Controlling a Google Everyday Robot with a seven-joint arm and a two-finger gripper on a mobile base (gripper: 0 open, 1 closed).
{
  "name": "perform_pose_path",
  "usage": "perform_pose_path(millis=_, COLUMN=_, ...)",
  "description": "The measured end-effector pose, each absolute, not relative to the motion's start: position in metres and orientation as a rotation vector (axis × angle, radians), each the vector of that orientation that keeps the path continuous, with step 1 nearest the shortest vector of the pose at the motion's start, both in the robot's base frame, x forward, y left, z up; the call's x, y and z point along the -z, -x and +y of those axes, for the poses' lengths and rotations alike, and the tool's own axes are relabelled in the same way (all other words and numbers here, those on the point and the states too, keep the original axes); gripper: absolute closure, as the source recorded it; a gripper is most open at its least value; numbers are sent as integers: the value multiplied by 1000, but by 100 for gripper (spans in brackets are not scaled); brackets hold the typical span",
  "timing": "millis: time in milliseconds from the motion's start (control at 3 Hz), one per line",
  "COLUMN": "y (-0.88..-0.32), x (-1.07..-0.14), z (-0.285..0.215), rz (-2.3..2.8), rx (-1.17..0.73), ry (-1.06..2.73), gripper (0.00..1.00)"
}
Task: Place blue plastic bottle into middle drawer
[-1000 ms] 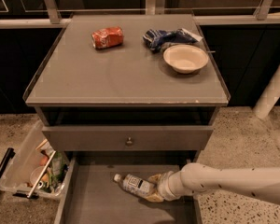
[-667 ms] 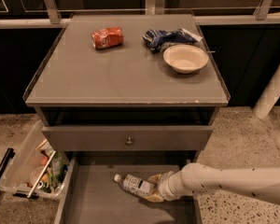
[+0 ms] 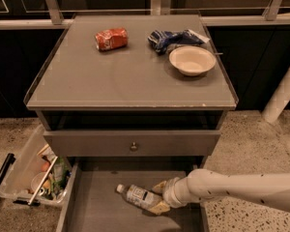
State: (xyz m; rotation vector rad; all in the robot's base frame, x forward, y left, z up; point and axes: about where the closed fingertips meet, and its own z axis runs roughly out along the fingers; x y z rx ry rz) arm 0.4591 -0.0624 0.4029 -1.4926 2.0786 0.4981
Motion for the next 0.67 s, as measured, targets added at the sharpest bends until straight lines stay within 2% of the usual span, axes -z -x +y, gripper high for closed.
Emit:
perform_pose_path(millis=333, y=-459, x=-403, z=-62, rz=2079, rx=-498, ry=1493, gripper=0)
perform_pose_path(millis=667, y=-459, x=-403, z=-62, rz=2079, rx=-498, ry=1493, gripper=0)
